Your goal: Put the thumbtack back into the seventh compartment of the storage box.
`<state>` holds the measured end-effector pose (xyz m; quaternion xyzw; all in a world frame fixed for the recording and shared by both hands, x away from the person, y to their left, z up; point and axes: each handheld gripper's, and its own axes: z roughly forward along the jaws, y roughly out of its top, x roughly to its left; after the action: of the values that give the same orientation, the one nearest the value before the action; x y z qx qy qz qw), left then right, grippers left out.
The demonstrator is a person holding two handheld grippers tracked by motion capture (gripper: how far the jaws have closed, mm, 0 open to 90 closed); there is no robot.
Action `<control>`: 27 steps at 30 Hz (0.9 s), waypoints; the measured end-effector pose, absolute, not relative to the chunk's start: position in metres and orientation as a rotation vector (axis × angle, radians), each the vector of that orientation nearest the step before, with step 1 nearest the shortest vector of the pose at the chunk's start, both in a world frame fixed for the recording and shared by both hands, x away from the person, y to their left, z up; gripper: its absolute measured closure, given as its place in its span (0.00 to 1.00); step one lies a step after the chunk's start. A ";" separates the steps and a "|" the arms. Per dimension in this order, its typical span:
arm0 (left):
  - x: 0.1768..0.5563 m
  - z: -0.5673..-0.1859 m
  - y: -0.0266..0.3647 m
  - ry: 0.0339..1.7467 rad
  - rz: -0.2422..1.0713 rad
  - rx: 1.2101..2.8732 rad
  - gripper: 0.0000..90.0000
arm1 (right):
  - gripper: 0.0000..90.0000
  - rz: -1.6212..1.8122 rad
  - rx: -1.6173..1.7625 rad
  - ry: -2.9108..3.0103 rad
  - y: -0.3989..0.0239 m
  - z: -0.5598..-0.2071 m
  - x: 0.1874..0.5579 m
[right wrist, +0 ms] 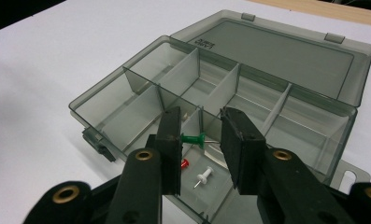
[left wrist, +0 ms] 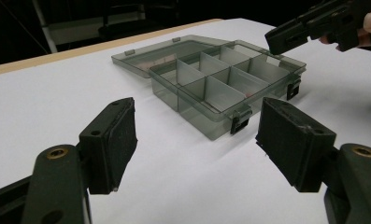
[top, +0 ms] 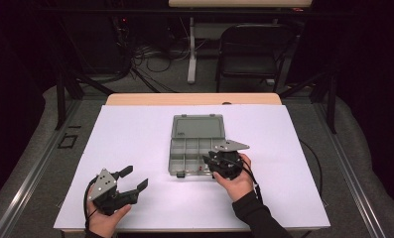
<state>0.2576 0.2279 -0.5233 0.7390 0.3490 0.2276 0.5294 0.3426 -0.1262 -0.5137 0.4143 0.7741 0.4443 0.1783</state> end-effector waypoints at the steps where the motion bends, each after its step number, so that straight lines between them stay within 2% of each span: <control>1: 0.258 -0.523 0.228 0.835 0.543 1.765 0.31 | 0.77 1.251 1.175 2.195 -0.126 -0.514 0.344; 27: 0.258 -0.524 0.228 0.838 0.545 1.767 0.31 | 0.77 1.189 1.167 2.262 -0.113 -0.530 0.351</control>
<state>0.2578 0.2278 -0.5236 0.7393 0.3509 0.2280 0.5275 0.3511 -0.1129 -0.5302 0.4096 0.7941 0.4175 0.1655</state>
